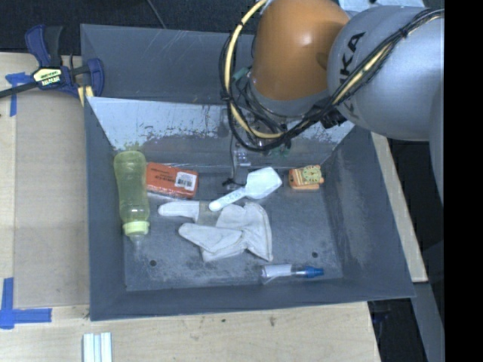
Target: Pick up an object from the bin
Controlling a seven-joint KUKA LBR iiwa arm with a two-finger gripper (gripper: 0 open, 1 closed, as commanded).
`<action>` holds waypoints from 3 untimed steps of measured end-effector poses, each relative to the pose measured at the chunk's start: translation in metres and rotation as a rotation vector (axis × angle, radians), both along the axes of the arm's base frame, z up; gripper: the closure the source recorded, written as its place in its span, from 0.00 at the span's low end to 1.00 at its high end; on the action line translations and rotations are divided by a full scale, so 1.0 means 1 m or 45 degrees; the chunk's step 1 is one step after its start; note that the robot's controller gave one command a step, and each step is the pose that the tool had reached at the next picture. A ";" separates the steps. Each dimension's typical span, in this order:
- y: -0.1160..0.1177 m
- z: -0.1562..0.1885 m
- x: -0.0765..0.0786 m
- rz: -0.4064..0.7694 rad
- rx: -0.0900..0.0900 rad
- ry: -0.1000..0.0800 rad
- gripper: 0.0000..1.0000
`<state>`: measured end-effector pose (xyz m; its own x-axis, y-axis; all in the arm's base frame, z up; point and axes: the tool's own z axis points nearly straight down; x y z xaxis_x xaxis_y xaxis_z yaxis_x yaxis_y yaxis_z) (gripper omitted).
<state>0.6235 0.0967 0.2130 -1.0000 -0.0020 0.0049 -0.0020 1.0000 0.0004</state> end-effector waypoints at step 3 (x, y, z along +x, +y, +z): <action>-0.003 -0.022 -0.029 0.487 0.002 -0.011 0.00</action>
Offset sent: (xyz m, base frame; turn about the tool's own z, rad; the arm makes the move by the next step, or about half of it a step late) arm -0.0325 0.0243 -0.0179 -0.5008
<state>0.5947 0.0935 0.1909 -0.9269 -0.3753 -0.0042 -0.3753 0.9269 0.0005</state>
